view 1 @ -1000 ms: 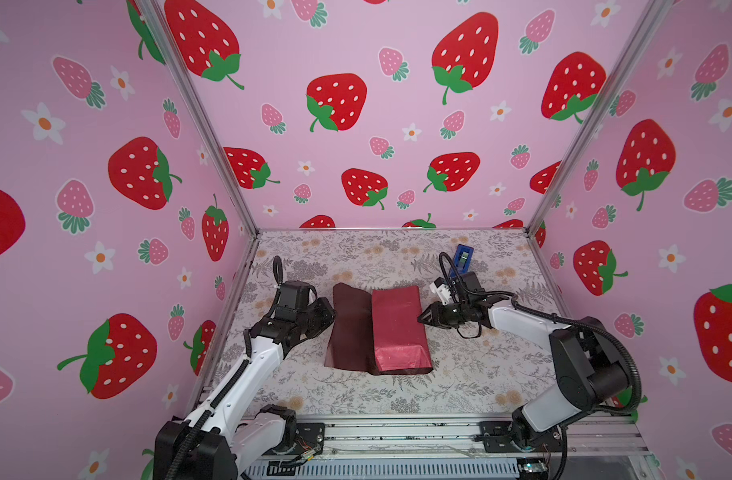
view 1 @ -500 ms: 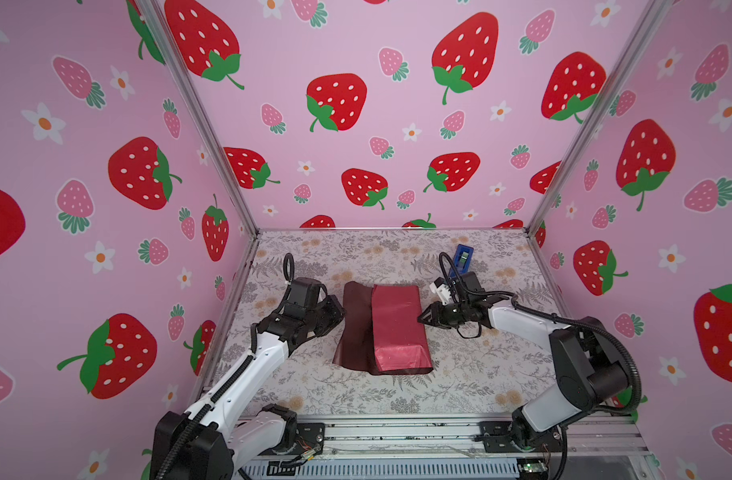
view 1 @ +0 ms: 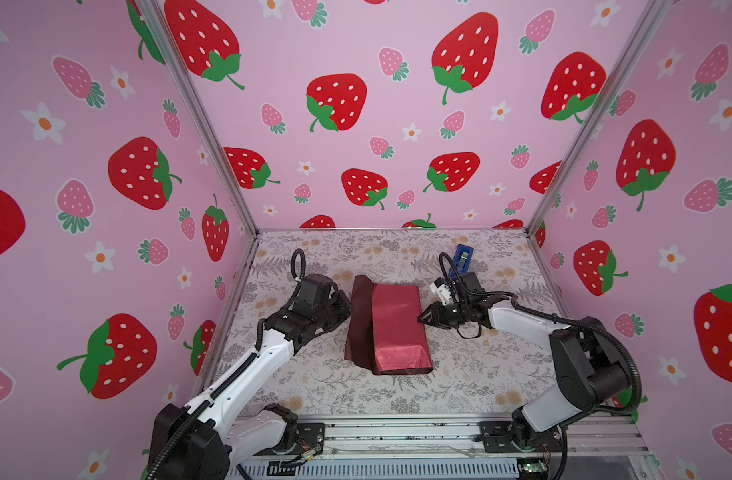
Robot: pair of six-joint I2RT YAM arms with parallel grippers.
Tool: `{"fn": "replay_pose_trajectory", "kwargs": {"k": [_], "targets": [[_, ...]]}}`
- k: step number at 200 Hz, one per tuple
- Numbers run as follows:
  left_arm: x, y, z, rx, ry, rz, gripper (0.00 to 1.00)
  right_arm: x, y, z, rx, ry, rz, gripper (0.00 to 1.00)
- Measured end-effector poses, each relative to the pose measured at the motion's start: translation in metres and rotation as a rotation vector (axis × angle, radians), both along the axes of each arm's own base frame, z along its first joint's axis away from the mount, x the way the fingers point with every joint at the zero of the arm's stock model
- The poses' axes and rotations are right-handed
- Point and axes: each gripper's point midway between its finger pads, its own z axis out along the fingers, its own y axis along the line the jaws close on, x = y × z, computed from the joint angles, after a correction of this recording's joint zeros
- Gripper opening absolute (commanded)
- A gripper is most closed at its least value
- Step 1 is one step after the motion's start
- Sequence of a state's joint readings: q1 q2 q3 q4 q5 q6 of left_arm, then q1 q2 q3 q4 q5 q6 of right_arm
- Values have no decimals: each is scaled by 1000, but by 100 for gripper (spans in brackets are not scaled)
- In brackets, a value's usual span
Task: Wrap the gift box in paper
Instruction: 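Fold the lifted paper up against the box side toward the right gripper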
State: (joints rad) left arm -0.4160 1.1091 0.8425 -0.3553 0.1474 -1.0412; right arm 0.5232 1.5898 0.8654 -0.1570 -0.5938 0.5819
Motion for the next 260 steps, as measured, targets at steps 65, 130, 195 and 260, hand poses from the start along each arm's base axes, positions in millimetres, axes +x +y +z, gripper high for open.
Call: {"fn": "replay_pose_trajectory", "kwargs": {"k": [65,130,195,260], "targets": [[-2,15,13,31,-48,67,0,0,0,1,2,-4,0,32],[-2,-7,-7,54,-2,7,0,-1,1,0,0,-4,3,32],[2,-26,5,47,-24,-34,0,-1,1,0,1,-3,2,32],[11,-55,1,50,-15,-86,0,-4,7,1,8,15,-11,30]]}}
